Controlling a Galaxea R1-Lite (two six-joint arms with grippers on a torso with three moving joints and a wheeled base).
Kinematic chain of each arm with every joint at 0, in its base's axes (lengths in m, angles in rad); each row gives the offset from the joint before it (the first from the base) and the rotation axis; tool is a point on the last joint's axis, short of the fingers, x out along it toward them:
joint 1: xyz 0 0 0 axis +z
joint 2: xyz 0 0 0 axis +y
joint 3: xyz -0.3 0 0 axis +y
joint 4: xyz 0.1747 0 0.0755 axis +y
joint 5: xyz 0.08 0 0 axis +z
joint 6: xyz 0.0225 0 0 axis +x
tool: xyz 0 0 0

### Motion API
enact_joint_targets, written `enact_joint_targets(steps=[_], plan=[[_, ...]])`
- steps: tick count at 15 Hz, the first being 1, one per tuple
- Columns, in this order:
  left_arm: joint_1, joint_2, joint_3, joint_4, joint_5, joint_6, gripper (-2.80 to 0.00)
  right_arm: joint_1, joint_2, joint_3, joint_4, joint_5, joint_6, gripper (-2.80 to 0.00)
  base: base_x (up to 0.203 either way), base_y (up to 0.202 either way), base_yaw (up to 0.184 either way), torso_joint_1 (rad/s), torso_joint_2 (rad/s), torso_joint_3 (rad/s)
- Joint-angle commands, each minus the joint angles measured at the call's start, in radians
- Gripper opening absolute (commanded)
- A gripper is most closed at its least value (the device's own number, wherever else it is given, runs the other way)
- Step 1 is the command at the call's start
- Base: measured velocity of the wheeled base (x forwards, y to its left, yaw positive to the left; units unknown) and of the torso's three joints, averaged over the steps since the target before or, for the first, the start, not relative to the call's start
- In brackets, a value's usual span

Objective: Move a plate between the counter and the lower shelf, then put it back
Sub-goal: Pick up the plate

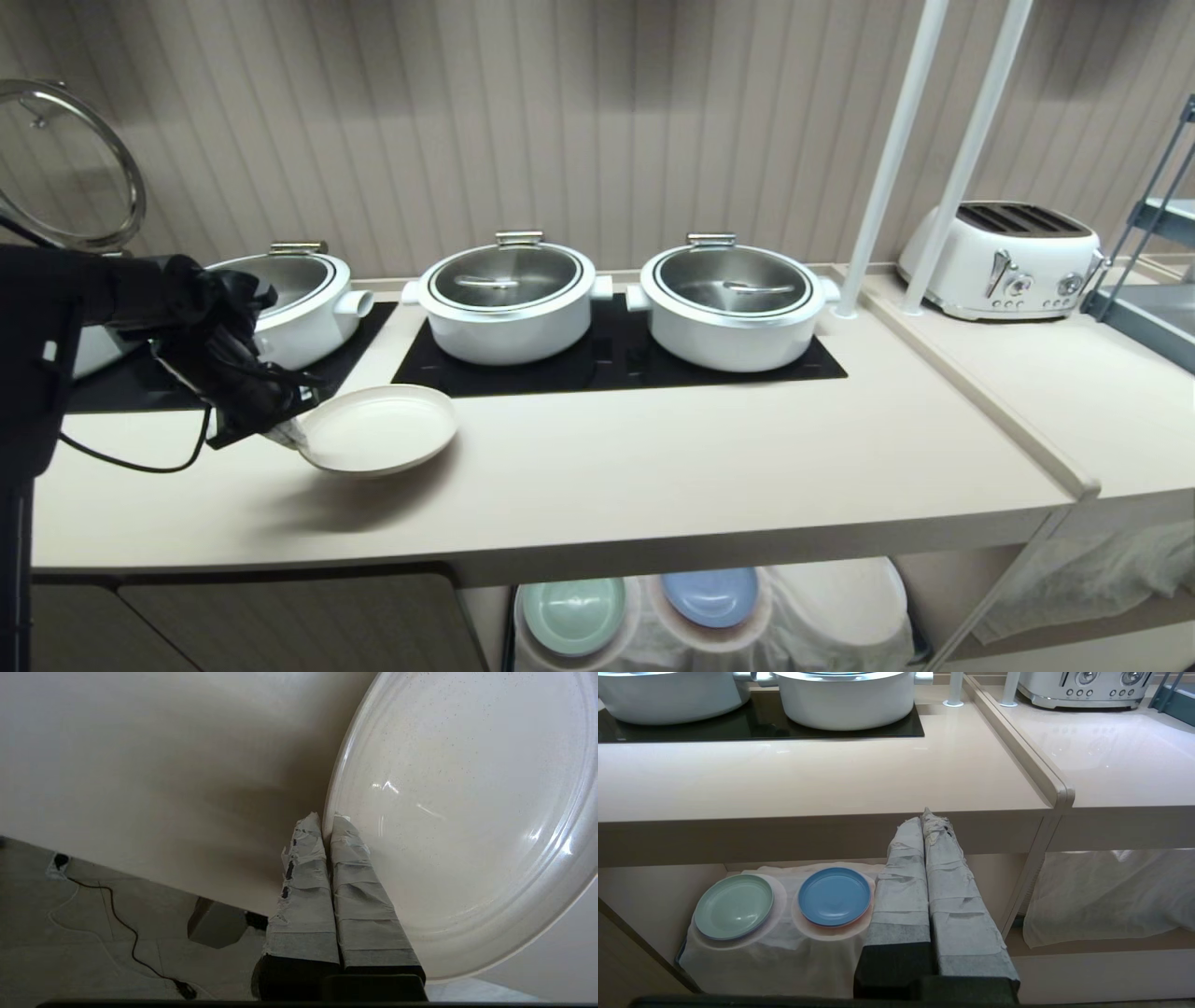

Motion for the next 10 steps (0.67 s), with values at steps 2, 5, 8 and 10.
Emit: enact_joint_targets(steps=[2,5,8,10], plan=[[0.008,-0.097,0.120,-0.001,-0.017,-0.004,-2.80,0.000,0.000,0.000,0.000,0.000,-0.001,-2.80,0.000,0.000,0.000,0.000,0.00,0.000],[0.011,-0.184,0.231,-0.004,-0.042,-0.006,-2.80,0.000,0.000,0.000,0.000,0.000,-0.001,-2.80,0.000,0.000,0.000,0.000,0.00,0.000],[0.019,-0.240,0.284,-0.005,-0.058,-0.006,-2.80,0.000,0.000,0.000,0.001,0.000,-0.001,-2.80,0.000,0.000,0.000,0.000,0.00,0.000],[0.030,-0.274,0.322,-0.005,-0.073,-0.006,-2.80,0.000,0.000,0.000,0.001,0.000,-0.001,-2.80,0.000,0.000,0.000,0.000,0.00,0.000]])
